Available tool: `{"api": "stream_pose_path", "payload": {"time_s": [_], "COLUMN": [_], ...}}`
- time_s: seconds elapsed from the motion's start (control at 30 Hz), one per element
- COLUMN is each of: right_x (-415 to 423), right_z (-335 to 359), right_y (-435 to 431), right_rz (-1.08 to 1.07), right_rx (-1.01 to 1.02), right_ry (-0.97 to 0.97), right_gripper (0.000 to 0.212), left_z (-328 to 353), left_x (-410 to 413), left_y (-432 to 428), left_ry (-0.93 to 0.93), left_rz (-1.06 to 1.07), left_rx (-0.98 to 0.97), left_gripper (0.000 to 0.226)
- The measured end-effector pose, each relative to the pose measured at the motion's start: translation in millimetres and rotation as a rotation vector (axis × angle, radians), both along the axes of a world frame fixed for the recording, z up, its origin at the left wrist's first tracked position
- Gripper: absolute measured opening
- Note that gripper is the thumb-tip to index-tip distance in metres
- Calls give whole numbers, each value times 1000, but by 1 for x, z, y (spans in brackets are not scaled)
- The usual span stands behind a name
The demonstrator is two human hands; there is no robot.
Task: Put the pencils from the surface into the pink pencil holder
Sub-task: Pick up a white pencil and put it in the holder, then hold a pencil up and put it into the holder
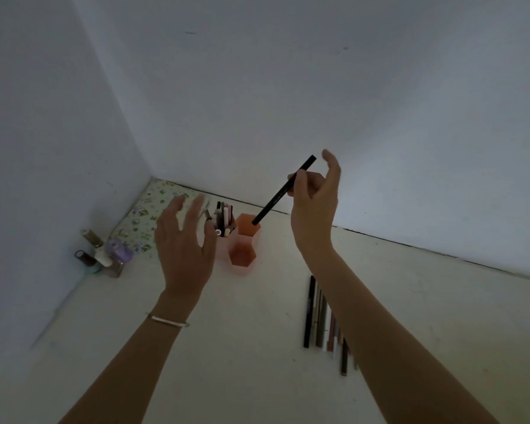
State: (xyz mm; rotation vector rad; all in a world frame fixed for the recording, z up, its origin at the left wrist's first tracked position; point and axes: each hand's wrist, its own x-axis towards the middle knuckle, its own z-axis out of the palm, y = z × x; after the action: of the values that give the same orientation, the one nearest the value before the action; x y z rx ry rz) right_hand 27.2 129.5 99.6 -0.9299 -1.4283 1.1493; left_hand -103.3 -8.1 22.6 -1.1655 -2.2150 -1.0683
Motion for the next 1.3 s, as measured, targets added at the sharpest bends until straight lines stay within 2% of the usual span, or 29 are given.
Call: {"api": "stream_pose_path", "payload": {"time_s": [0.07, 0.23, 0.4, 0.53, 0.6, 0.73, 0.8, 0.87, 0.97, 1.07, 1.13, 1.3], "right_x": [-8, -33, -44, -42, -37, -14, 0, 20, 52, 82, 100, 134], "right_z": [-4, -23, -52, -72, -71, -48, -32, -21, -18, -26, -33, -47], "right_y": [-8, -31, -45, -45, -42, -18, -2, 10, 20, 21, 21, 25], "right_rz": [35, 147, 288, 303, 263, 36, -38, -93, -145, -164, -157, -173], "right_rx": [86, 196, 324, 607, 573, 449, 399, 351, 298, 248, 231, 175], "right_ry": [-25, -153, -508, -743, -728, -541, -464, -428, -442, -480, -522, -589], "right_gripper": [38, 28, 23, 27, 34, 48, 51, 49, 39, 35, 35, 34], "left_z": [8, 25, 27, 24, 25, 35, 38, 33, 2, -33, -49, -61], "left_x": [-4, -14, -18, -14, -7, 24, 47, 76, 120, 150, 162, 175], "left_y": [-5, -14, -23, -25, -21, 0, 13, 29, 49, 57, 57, 68], "left_ry": [-78, -167, -259, -314, -344, -317, -274, -331, -513, -757, -789, -679], "left_rz": [-9, -34, -42, -51, -72, -163, -259, -367, -379, -279, -220, -145], "left_rx": [89, 225, 269, 258, 235, 189, 126, -7, -450, -812, -889, -910], "left_gripper": [42, 41, 42, 38, 37, 30, 24, 19, 12, 20, 22, 22]}}
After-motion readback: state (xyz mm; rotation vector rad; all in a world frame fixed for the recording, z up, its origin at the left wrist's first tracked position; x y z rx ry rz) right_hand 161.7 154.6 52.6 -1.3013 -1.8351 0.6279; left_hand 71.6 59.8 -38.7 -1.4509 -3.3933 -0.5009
